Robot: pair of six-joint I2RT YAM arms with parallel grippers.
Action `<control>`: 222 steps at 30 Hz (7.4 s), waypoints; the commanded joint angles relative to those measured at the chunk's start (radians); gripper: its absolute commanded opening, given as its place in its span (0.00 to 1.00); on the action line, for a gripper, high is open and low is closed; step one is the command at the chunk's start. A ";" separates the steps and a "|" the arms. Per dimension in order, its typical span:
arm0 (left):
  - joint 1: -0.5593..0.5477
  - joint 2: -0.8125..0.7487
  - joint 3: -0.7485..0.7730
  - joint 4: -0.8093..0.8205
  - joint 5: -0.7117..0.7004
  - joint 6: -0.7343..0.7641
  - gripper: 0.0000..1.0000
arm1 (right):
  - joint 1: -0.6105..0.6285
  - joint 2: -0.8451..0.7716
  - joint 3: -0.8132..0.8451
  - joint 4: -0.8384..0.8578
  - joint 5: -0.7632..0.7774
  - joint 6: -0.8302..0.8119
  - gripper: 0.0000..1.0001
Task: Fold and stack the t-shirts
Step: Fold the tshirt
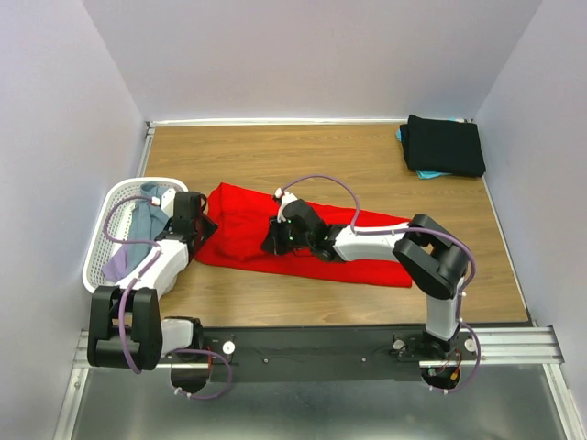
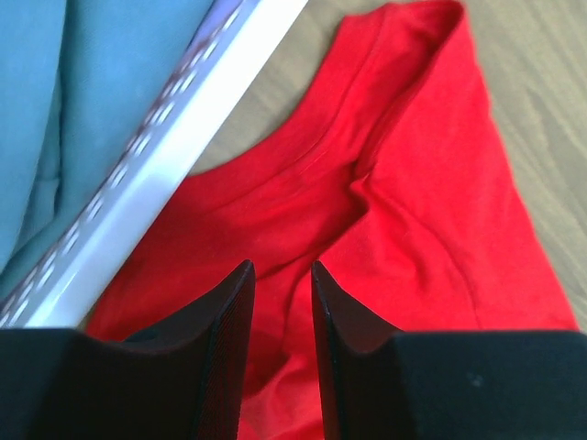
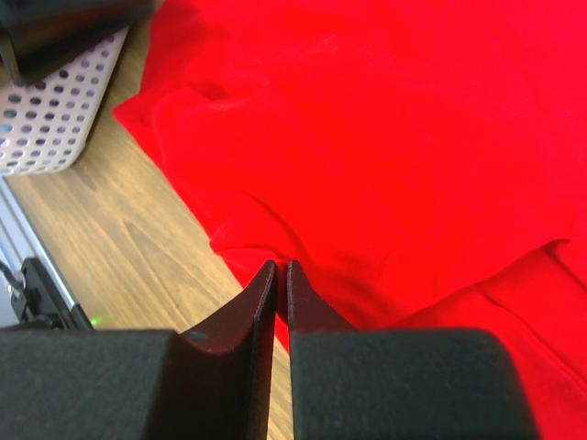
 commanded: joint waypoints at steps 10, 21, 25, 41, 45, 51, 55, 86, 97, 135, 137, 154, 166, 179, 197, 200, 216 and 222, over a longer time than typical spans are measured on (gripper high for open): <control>-0.102 -0.083 -0.065 -0.040 -0.025 -0.048 0.49 | 0.007 -0.055 -0.005 -0.011 0.112 0.021 0.14; -0.174 -0.093 -0.085 -0.069 -0.039 -0.108 0.49 | -0.011 -0.081 0.010 -0.035 0.123 0.024 0.14; -0.185 -0.104 -0.086 -0.084 -0.039 -0.110 0.49 | -0.011 -0.099 -0.002 -0.038 0.077 0.027 0.15; -0.193 -0.141 -0.094 -0.096 -0.033 -0.101 0.46 | 0.006 -0.128 -0.066 -0.038 0.005 0.045 0.14; -0.193 -0.122 -0.073 -0.095 -0.030 -0.087 0.45 | 0.019 -0.132 -0.080 -0.040 0.010 0.050 0.14; -0.193 -0.087 -0.037 -0.086 -0.022 -0.059 0.45 | 0.022 -0.162 -0.137 -0.043 0.080 0.047 0.14; -0.193 -0.070 -0.020 -0.080 -0.016 -0.045 0.45 | 0.021 -0.165 -0.148 -0.051 0.097 0.047 0.14; -0.179 -0.072 0.076 -0.064 -0.008 0.068 0.48 | -0.157 0.135 0.205 -0.178 0.148 0.102 0.15; -0.211 -0.012 0.087 -0.030 0.010 0.047 0.46 | -0.155 0.037 0.148 -0.189 0.178 0.102 0.58; -0.246 0.094 0.079 -0.026 -0.087 0.024 0.27 | -0.112 -0.038 0.032 -0.253 0.204 0.065 0.52; -0.246 0.057 0.133 -0.062 -0.111 0.042 0.27 | -0.112 -0.084 0.038 -0.265 0.210 0.059 0.52; -0.417 0.175 0.142 0.046 0.013 -0.120 0.27 | -0.327 -0.256 -0.051 -0.475 0.382 -0.055 0.55; -0.378 0.486 0.318 0.036 -0.013 -0.116 0.27 | -0.402 -0.293 -0.212 -0.571 0.517 -0.045 0.56; -0.300 0.847 0.886 -0.142 -0.038 0.201 0.25 | -0.318 -0.420 -0.358 -0.526 0.197 0.140 0.55; -0.225 0.952 1.396 -0.171 0.123 0.383 0.44 | -0.117 -0.351 -0.099 -0.429 0.255 0.209 0.56; -0.228 0.847 1.246 -0.190 0.047 0.323 0.32 | -0.122 -0.388 -0.099 -0.486 0.316 0.131 0.56; -0.257 0.756 0.771 -0.122 -0.085 0.105 0.17 | -0.163 -0.507 -0.229 -0.690 0.456 -0.045 0.67; -0.243 0.891 0.938 -0.196 -0.096 0.136 0.17 | -0.168 -0.420 -0.280 -0.689 0.362 -0.059 0.67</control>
